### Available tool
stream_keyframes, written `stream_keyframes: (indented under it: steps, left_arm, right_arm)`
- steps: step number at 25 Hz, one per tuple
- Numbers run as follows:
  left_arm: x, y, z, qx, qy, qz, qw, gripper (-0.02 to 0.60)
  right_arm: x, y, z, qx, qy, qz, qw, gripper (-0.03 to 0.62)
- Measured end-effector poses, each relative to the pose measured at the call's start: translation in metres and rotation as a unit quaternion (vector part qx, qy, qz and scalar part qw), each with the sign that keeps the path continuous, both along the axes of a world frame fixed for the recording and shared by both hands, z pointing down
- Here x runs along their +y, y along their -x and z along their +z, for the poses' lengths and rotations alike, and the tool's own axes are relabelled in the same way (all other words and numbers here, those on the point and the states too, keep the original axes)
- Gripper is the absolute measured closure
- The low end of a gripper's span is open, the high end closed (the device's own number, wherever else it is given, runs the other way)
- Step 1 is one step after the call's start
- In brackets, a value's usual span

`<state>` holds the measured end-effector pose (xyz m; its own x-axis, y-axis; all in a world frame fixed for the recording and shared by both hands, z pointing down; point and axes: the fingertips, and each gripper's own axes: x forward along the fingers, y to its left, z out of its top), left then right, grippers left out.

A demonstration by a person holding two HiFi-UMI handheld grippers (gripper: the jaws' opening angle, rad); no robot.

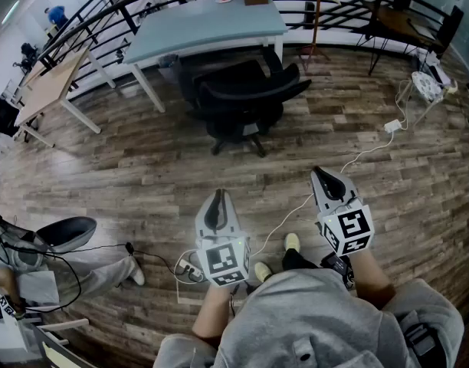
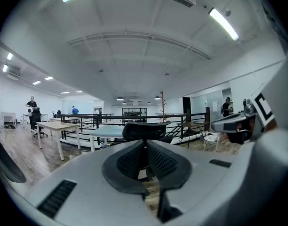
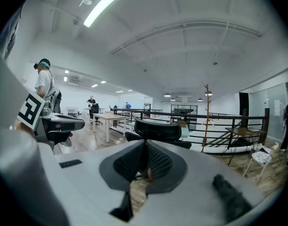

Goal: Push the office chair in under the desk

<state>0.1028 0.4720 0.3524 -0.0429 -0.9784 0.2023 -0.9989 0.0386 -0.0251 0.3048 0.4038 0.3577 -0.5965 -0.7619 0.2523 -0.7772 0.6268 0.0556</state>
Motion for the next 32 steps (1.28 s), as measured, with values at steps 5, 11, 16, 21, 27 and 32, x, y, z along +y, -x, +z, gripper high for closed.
stream_keyframes:
  steps: [5, 11, 16, 21, 27, 32]
  left_arm:
    - [-0.030, -0.018, -0.010, 0.004, -0.003, -0.010, 0.9999, 0.545]
    - [-0.059, -0.047, -0.014, 0.001, -0.003, -0.010, 0.9999, 0.545]
    - [-0.081, -0.065, -0.013, -0.003, 0.003, -0.014, 0.9999, 0.545]
    - [-0.102, -0.077, -0.015, -0.013, 0.004, -0.023, 0.9996, 0.545]
    - [-0.115, -0.092, -0.013, -0.022, 0.003, -0.033, 0.9992, 0.545]
    - [-0.118, -0.098, -0.016, -0.029, 0.006, -0.034, 0.9990, 0.545]
  right_arm:
    - [-0.024, -0.021, -0.008, -0.004, -0.017, -0.003, 1.000, 0.562]
    - [-0.051, -0.049, -0.009, -0.025, -0.016, -0.002, 1.000, 0.562]
    - [-0.075, -0.059, -0.013, -0.050, -0.015, -0.016, 0.999, 0.562]
    - [-0.093, -0.059, -0.008, -0.067, 0.001, -0.053, 0.996, 0.568]
    - [-0.107, -0.066, -0.002, -0.082, 0.017, -0.076, 0.994, 0.568]
    - [-0.114, -0.072, -0.003, -0.088, 0.017, -0.068, 0.994, 0.568]
